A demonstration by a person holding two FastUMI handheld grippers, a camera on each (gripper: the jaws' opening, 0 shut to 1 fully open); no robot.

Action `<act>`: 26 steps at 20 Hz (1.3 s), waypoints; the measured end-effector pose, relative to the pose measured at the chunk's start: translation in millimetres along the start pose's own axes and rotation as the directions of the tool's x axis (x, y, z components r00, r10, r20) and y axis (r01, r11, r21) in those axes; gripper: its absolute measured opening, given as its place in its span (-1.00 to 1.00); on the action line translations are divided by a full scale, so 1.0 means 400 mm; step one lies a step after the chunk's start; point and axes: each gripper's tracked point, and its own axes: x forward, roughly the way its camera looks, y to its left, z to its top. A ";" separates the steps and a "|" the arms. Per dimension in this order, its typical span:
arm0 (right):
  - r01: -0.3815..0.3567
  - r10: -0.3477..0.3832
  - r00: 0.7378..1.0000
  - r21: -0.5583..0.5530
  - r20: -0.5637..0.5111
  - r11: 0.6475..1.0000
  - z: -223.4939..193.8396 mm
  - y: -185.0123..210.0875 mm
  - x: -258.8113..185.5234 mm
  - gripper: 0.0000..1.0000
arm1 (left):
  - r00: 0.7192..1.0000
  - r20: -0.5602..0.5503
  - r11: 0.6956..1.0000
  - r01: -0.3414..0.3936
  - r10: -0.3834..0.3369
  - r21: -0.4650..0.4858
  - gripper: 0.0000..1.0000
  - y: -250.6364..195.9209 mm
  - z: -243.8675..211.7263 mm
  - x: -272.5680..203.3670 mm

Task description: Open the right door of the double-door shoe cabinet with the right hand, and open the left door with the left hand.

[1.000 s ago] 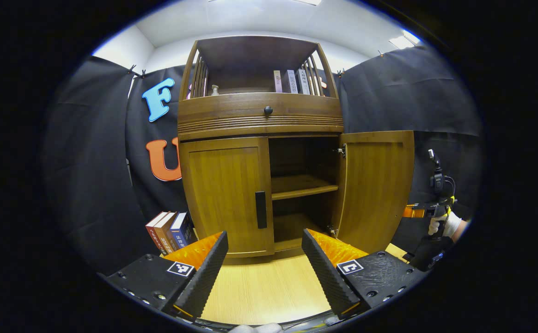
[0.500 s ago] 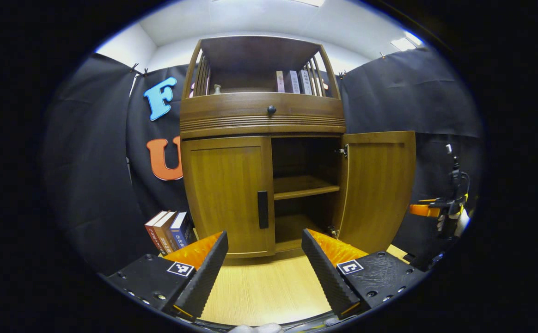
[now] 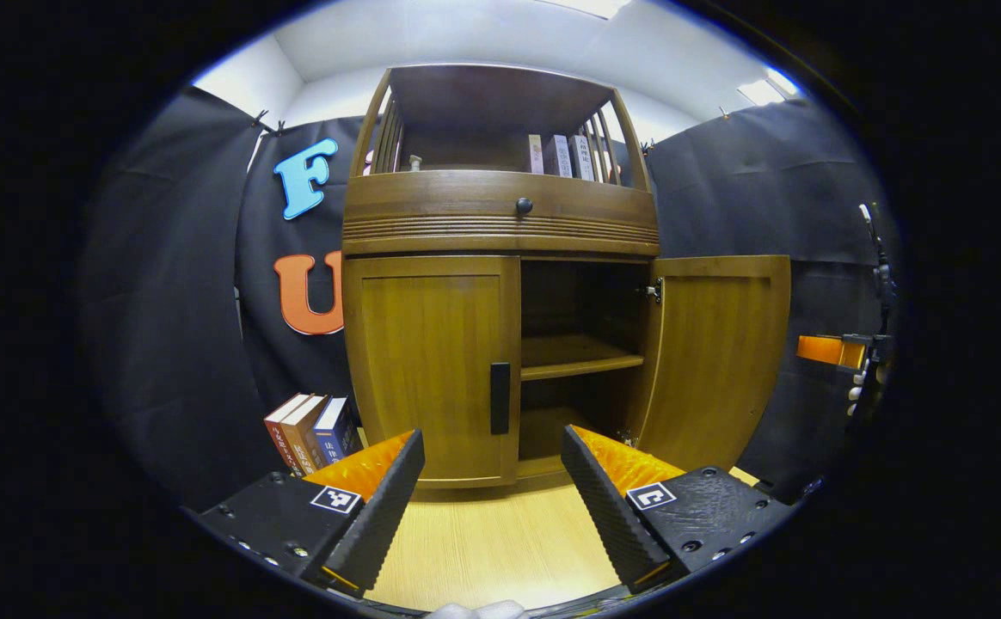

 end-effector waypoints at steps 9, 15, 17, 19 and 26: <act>-0.053 0.049 0.997 -0.078 -0.059 0.996 -0.118 0.266 0.057 1.00 | 0.997 -0.038 0.998 -0.061 0.060 -0.009 0.92 0.075 -0.077 0.035; -0.090 0.081 0.994 -0.128 -0.075 0.988 -0.100 0.329 0.089 1.00 | 0.997 0.006 0.997 -0.075 0.075 -0.021 0.93 0.098 -0.075 0.194; -0.093 0.081 0.994 -0.156 -0.079 0.983 -0.093 0.337 0.092 1.00 | 0.996 0.037 0.997 -0.076 0.076 -0.015 1.00 0.099 -0.066 0.278; -0.093 0.080 0.994 -0.180 -0.080 0.979 -0.086 0.339 0.088 1.00 | 0.997 0.047 0.998 -0.058 0.059 -0.017 0.94 0.082 -0.068 0.363; -0.047 0.022 0.994 -0.231 -0.111 0.972 -0.118 0.298 0.079 1.00 | 0.999 0.041 1.000 -0.022 0.021 0.012 0.94 0.011 -0.084 0.569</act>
